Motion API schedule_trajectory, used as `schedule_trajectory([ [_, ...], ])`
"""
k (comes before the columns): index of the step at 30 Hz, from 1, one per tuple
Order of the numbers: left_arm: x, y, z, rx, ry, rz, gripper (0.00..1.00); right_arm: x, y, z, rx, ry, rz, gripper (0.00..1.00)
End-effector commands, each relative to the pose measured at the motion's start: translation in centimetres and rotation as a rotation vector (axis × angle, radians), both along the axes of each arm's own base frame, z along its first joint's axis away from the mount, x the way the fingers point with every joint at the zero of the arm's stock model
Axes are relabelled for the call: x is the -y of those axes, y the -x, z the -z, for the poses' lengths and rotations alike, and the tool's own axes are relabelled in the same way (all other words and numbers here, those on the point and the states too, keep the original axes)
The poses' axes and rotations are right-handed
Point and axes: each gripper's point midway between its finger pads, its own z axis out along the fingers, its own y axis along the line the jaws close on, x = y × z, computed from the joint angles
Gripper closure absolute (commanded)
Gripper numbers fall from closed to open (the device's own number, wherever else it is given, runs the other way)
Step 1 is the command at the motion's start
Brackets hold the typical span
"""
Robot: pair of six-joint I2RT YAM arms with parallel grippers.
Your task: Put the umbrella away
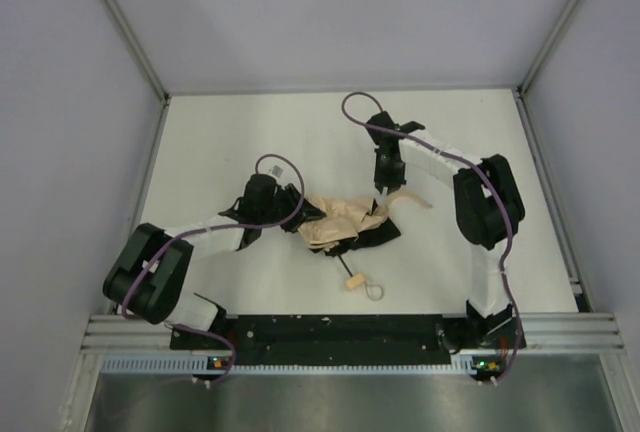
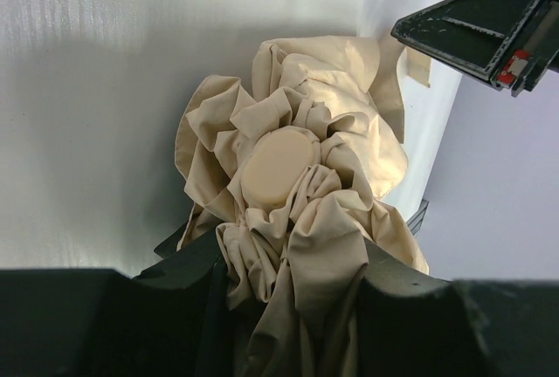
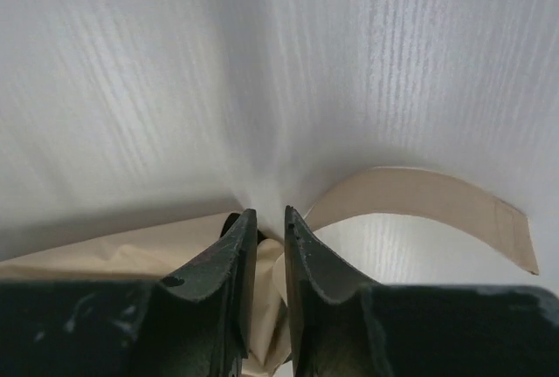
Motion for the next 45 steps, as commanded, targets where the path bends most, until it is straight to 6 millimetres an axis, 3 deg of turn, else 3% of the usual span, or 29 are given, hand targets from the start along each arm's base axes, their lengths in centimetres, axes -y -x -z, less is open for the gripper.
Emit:
schedule_trajectory([
  [1,0.3,-0.7,-2.0,0.067,0.030,-0.006,1.00,2.3,-1.1,-0.9,0.022,0.088,-0.039,0.75],
  [5,0.3,-0.7,-2.1,0.069,0.034,-0.008,1.00,4.9,-1.2,-1.1,0.023,0.129,-0.040,0.58],
  [7,0.3,-0.7,-2.1,0.071,0.035,-0.010,1.00,6.0,-1.4,-2.1,0.049,0.155,-0.063,0.43],
  [11,0.4,-0.7,-2.2,0.068,0.041,-0.006,1.00,6.4,-1.3,-5.3,0.115,0.141,-0.114,0.27],
  [15,0.4,-1.1,-2.3,0.083,0.037,-0.005,1.00,5.6,1.8,-6.3,0.071,-0.054,-0.035,0.24],
  [19,0.5,-1.0,-2.1,0.078,0.036,0.000,1.00,6.4,4.5,-3.9,-0.025,-0.171,0.167,0.25],
  [24,0.5,-0.7,-2.0,0.068,0.046,0.002,1.00,8.6,3.3,-1.3,-0.060,-0.136,0.350,0.33],
  [32,0.3,-0.4,-2.3,0.070,0.049,-0.009,1.00,11.7,-1.1,1.4,-0.001,0.043,0.350,0.45],
  [37,0.1,-0.4,-2.2,0.068,0.036,-0.015,1.00,12.7,-6.8,-0.5,0.136,0.141,0.231,0.51],
  [39,0.1,-0.4,-2.0,0.064,0.030,-0.020,1.00,12.0,-7.6,-1.3,0.144,0.124,0.171,0.49],
  [41,0.0,-0.6,-1.8,0.055,0.021,-0.030,1.00,11.1,-6.4,-2.4,0.114,0.074,0.137,0.44],
  [45,-0.3,-0.8,-1.2,0.028,0.005,-0.055,1.00,9.1,-1.7,-6.2,0.184,-0.032,0.008,0.22],
])
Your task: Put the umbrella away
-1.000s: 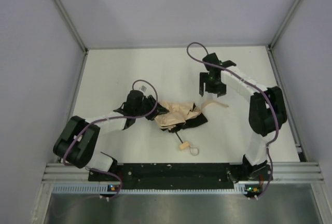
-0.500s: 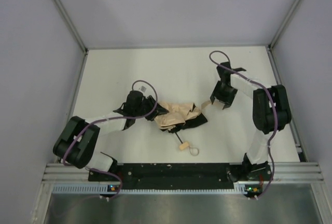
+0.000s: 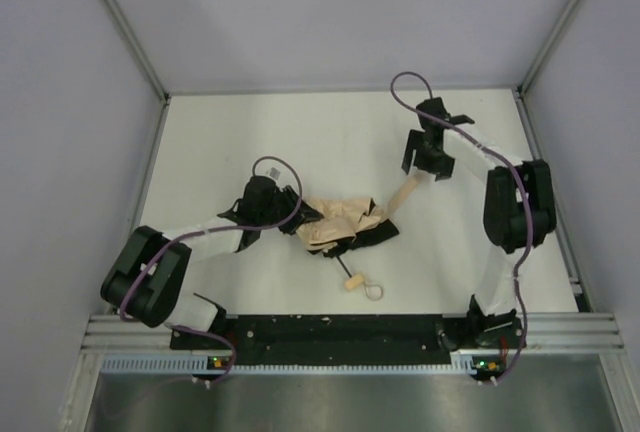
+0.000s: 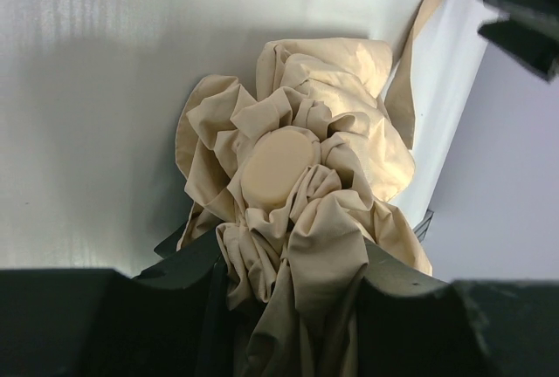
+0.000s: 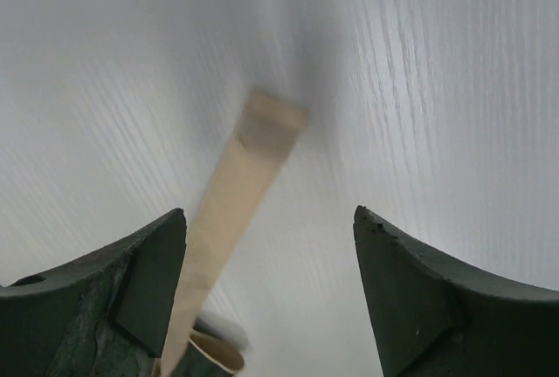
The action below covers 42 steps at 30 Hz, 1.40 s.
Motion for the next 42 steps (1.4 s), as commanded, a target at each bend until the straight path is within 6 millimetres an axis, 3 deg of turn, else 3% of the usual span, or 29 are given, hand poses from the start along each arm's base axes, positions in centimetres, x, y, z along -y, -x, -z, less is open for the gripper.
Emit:
schedule_trajectory([
  [1,0.2,-1.0,-1.5,0.036,0.022,-0.026,1.00,-3.3,4.8,-6.2,0.128,-0.095,-0.251,0.17],
  [3,0.2,-1.0,-1.5,0.036,0.022,-0.026,1.00,-7.4,7.4,-8.0,0.195,-0.171,-0.440,0.10],
  [5,0.2,-1.0,-1.2,0.029,0.019,-0.026,1.00,-11.4,10.1,-9.6,0.278,-0.202,-0.619,0.09],
  [6,0.1,-2.4,-1.9,0.034,0.022,-0.091,1.00,-13.8,11.4,-10.2,0.340,-0.224,-0.713,0.09],
  [8,0.1,-2.4,-1.9,0.036,0.023,-0.092,1.00,-16.9,13.6,-10.9,0.424,-0.296,-0.824,0.09],
  [9,-0.7,-1.0,0.3,-0.077,-0.040,-0.098,1.00,-18.2,14.6,-11.2,0.441,-0.340,-0.861,0.10],
  [13,-0.7,-1.0,0.3,-0.085,-0.044,-0.098,1.00,-22.5,16.0,-11.7,0.506,-0.403,-0.966,0.16],
  [17,-0.9,-0.8,1.2,-0.144,-0.059,-0.126,1.00,-25.2,16.6,-10.0,0.481,-0.380,-1.052,0.21],
  [23,-0.8,-0.9,1.1,-0.177,-0.055,-0.140,1.00,-27.2,19.0,-6.2,0.430,-0.287,-1.152,0.23],
  [26,-0.8,-0.8,1.8,-0.194,-0.065,-0.140,1.00,-27.3,19.7,-4.8,0.419,-0.245,-1.149,0.22],
  [28,-0.6,-1.2,1.2,-0.191,-0.062,-0.140,1.00,-26.9,19.9,-3.7,0.424,-0.203,-1.144,0.21],
  [35,-0.6,-1.2,1.2,-0.191,-0.062,-0.140,1.00,-26.7,19.6,0.4,0.385,-0.039,-1.141,0.19],
  [42,-0.6,-1.2,1.2,-0.191,-0.062,-0.140,1.00,-25.8,17.6,4.5,0.345,0.172,-1.067,0.20],
])
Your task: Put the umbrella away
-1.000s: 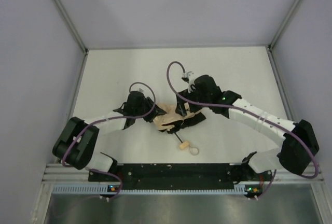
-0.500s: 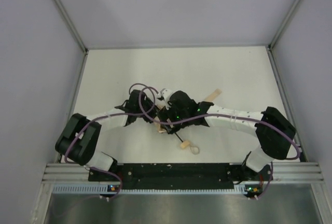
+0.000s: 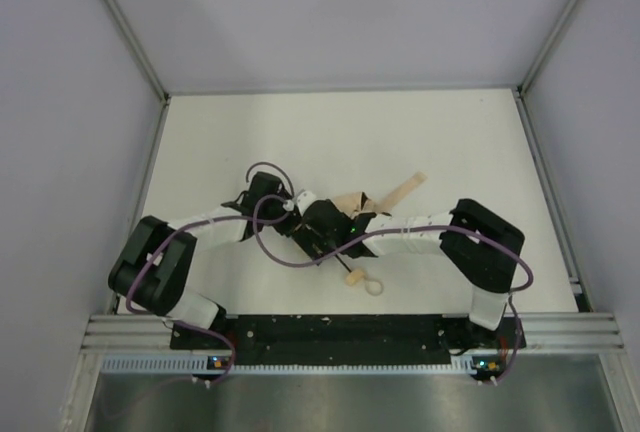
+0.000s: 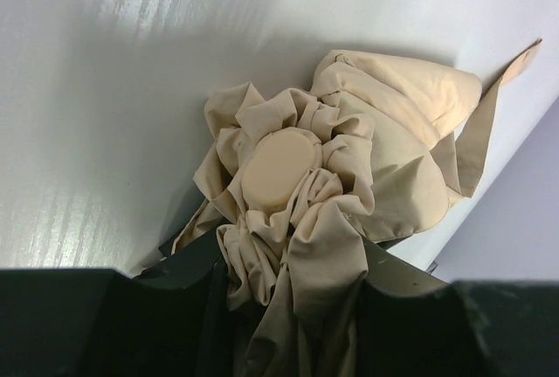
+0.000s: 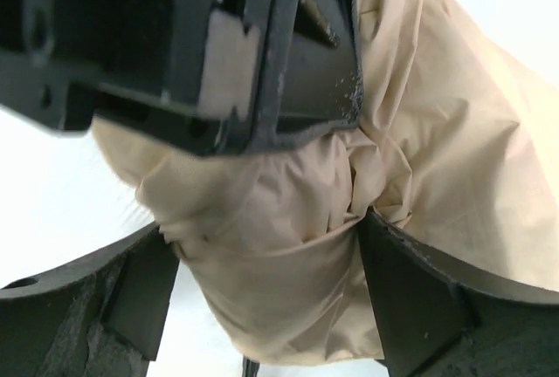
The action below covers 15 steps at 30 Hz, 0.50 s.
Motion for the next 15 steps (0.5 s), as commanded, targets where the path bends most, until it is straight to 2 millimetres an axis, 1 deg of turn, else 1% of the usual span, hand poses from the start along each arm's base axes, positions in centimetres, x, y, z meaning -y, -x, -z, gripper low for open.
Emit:
schedule_trajectory([
  [1,1.1,-1.1,-1.8,0.036,0.051,0.005,1.00,1.4,-2.1,2.3,0.094,0.140,0.094,0.23],
  [2,1.1,-1.1,-1.8,0.036,0.051,0.005,1.00,1.9,-2.5,2.9,0.108,0.171,0.118,0.26],
  [3,1.1,-1.1,-1.8,0.036,0.051,0.005,1.00,2.4,-2.7,3.3,0.118,0.190,0.138,0.38],
  [4,1.1,-1.1,-1.8,0.036,0.051,0.005,1.00,2.9,-2.7,3.7,0.118,0.205,0.144,0.54],
  [5,0.9,-0.2,-0.9,-0.242,0.052,-0.156,1.00,3.3,-2.8,3.7,0.126,0.210,0.156,0.65],
  [6,1.0,-0.2,-0.9,-0.246,0.052,-0.157,1.00,3.7,-2.8,3.9,0.125,0.210,0.162,0.76],
  [7,1.0,-0.2,-0.9,-0.246,0.052,-0.157,1.00,3.9,-2.4,4.2,0.112,0.204,0.146,0.82],
  [8,0.6,0.5,-0.1,-0.266,0.040,-0.159,1.00,3.8,-2.3,4.3,0.095,0.179,0.126,0.90],
  [9,0.5,0.8,0.1,-0.271,0.037,-0.159,1.00,3.7,-1.9,4.4,0.082,0.154,0.102,0.97],
  [10,-0.1,0.4,0.1,-0.271,0.039,-0.179,1.00,3.5,-1.6,4.4,0.067,0.127,0.076,1.00],
  [11,0.1,0.6,-0.3,-0.272,0.056,-0.149,0.95,3.3,-1.4,4.5,0.047,0.104,0.055,1.00],
  [13,0.2,0.6,-0.3,-0.272,0.056,-0.149,0.94,2.7,-0.9,4.1,0.009,0.039,0.011,1.00],
  [15,0.2,0.6,-0.3,-0.272,0.056,-0.149,0.94,2.6,-0.9,3.6,-0.038,-0.030,-0.006,1.00],
])
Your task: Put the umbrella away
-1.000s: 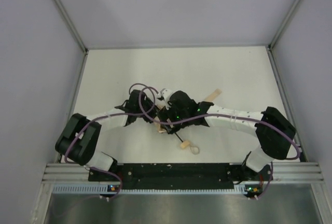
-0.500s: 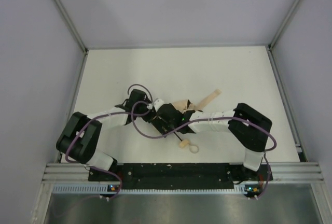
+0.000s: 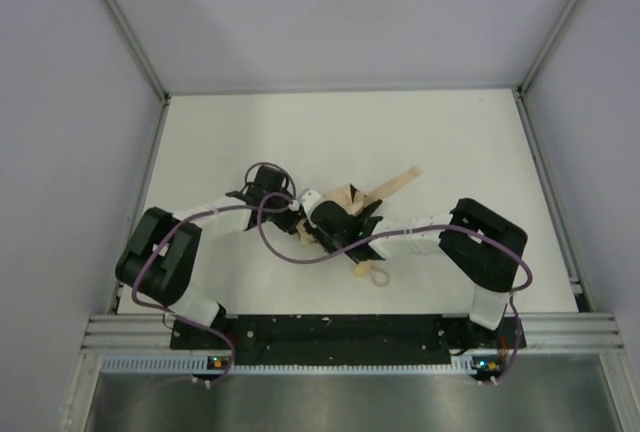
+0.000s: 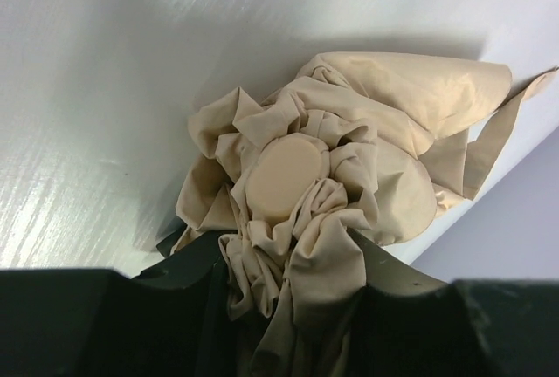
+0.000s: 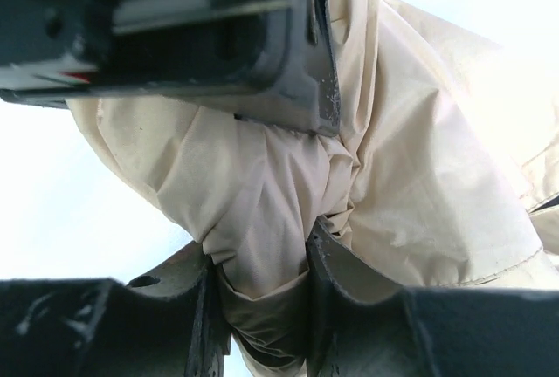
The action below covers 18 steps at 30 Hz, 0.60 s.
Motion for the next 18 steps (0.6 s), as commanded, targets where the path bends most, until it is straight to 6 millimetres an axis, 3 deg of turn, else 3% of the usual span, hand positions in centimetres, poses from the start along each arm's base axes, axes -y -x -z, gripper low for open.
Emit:
schedule_trajectory([
  [1,0.3,1.5,-0.5,-0.120,0.061,-0.035,0.94,2.1,1.8,2.6,-0.187,-0.055,-0.058,1.00],
  [2,-0.6,-1.3,-3.3,0.115,0.090,-0.009,0.35,1.9,1.9,2.2,-0.215,-0.089,-0.072,1.00],
  [6,-1.7,-1.5,-4.0,0.186,0.130,-0.015,0.01,1.4,2.9,1.3,-0.284,-0.177,-0.146,1.00],
  [11,-1.8,-1.8,-5.6,0.292,0.205,-0.011,0.01,0.9,3.8,1.1,-0.369,-0.225,-0.200,1.00],
  [18,-1.2,0.1,-4.0,0.261,0.201,0.024,0.01,-1.1,3.3,-2.0,-0.599,-0.419,-0.199,1.00],
])
